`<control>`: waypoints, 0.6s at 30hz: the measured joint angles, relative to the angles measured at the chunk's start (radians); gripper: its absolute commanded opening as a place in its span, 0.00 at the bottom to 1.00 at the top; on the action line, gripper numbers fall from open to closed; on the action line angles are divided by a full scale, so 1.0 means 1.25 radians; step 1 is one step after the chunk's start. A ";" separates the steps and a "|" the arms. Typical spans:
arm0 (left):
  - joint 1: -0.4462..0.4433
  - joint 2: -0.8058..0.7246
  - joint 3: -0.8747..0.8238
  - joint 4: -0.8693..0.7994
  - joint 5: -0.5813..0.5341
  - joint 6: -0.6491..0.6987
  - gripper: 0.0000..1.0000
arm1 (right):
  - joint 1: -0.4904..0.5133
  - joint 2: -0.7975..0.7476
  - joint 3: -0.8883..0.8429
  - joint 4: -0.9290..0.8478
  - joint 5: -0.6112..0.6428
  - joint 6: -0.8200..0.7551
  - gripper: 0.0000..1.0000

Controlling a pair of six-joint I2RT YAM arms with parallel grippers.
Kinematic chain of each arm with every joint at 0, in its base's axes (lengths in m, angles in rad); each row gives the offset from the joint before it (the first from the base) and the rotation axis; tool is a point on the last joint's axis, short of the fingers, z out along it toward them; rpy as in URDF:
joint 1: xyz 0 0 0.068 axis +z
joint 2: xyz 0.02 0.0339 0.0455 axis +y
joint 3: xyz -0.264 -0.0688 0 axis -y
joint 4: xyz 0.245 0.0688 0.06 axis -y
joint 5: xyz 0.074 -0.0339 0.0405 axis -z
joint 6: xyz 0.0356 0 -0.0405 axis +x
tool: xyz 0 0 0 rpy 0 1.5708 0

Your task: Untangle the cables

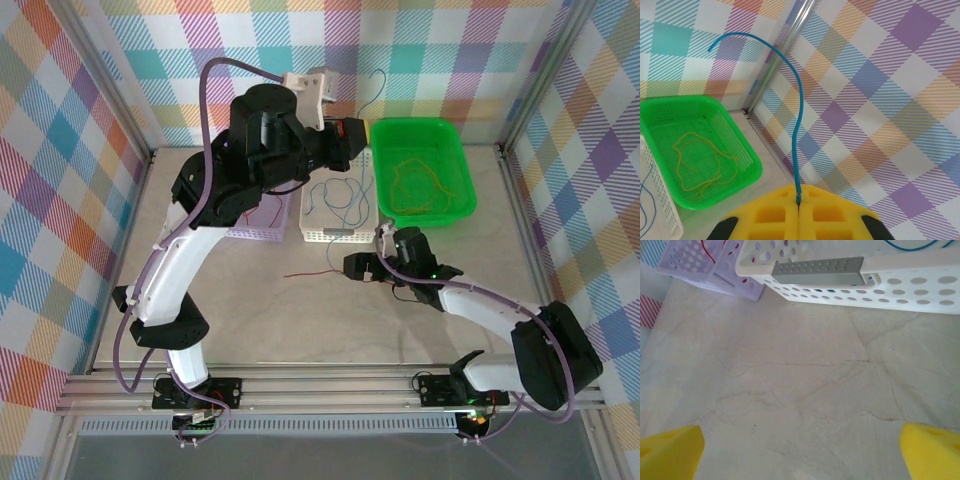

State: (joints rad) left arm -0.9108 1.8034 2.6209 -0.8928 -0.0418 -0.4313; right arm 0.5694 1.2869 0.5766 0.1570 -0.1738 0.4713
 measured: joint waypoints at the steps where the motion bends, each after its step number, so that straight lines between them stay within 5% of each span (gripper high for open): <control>1: 0.000 0.000 0.000 0.003 0.000 0.000 0.00 | 0.007 0.004 -0.010 0.018 0.009 -0.008 1.00; 13: 0.003 -0.010 0.000 0.013 -0.034 0.009 0.00 | 0.075 0.157 -0.062 0.133 0.104 -0.019 0.99; 18: 0.024 -0.010 0.000 0.026 -0.057 0.042 0.00 | 0.078 0.102 -0.076 0.127 0.147 -0.013 1.00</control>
State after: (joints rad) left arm -0.8806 1.7908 2.6209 -0.8600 -0.1135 -0.3790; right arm 0.6674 1.4143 0.4820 0.3157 0.0101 0.4553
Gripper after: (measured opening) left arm 0.041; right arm 0.996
